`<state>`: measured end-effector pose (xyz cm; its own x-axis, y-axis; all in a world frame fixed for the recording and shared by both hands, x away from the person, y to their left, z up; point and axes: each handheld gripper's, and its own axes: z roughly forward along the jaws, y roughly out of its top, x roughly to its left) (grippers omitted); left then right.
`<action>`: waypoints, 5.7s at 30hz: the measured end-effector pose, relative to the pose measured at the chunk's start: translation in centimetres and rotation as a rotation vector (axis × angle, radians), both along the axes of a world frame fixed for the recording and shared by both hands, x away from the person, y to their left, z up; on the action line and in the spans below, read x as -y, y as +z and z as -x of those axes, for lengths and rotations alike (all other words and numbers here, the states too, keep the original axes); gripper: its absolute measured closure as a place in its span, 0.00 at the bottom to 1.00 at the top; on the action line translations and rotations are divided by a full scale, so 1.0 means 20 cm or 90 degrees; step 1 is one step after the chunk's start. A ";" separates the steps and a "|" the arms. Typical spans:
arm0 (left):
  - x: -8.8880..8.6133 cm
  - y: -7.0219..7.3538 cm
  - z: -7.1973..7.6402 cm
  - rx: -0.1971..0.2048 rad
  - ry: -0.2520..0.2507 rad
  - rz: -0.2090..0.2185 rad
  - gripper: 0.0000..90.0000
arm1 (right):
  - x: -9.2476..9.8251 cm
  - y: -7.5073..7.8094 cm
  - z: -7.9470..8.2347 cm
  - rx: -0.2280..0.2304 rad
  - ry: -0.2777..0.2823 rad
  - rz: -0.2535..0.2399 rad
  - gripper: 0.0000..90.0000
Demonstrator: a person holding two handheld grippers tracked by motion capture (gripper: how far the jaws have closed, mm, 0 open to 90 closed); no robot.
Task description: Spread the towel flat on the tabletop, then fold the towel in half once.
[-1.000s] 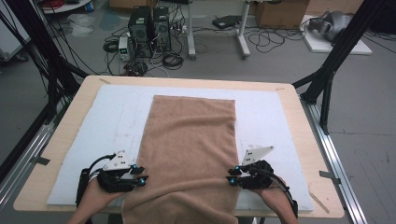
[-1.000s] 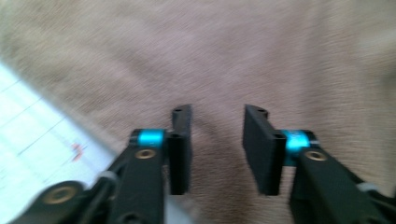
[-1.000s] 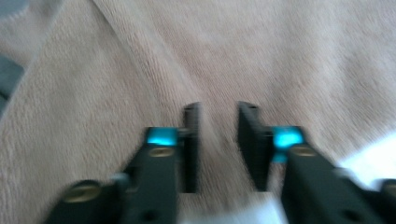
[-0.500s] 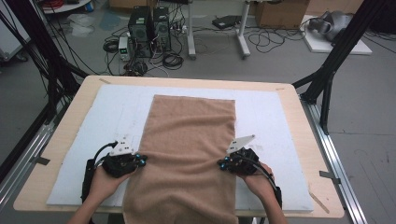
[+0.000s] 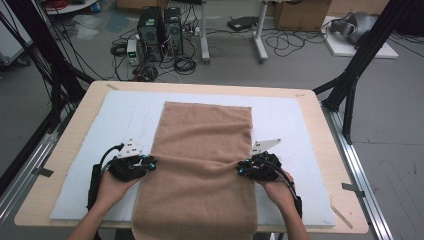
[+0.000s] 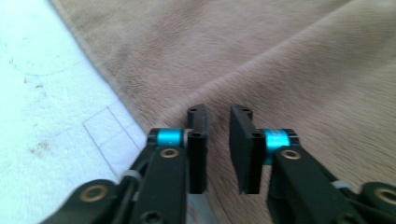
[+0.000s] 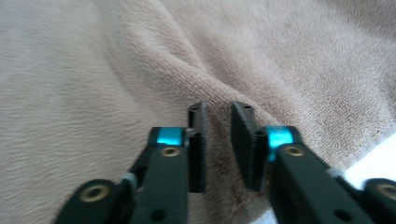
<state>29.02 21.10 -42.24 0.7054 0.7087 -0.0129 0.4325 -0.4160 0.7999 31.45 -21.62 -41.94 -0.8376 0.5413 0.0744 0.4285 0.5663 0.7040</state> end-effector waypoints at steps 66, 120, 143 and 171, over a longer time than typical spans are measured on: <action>-0.06 -0.10 0.23 -0.012 -0.092 -0.023 0.97 | 0.01 -0.11 0.33 -0.041 0.178 -0.016 0.98; -0.02 0.12 0.22 0.035 -0.118 0.081 0.41 | 0.03 0.15 0.06 0.001 0.068 -0.115 0.29; -0.02 0.13 0.19 0.023 -0.118 0.073 0.41 | 0.01 0.19 0.06 0.025 0.075 -0.099 0.28; 0.00 0.31 -0.11 0.027 -0.065 0.048 0.41 | 0.09 0.30 -0.11 0.052 0.034 -0.098 0.28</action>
<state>31.26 21.09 -36.13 0.7749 0.6313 -0.0320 0.3557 -0.3937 0.8476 33.73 -23.37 -36.03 -0.8715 0.4833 0.0833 0.3385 0.4699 0.8152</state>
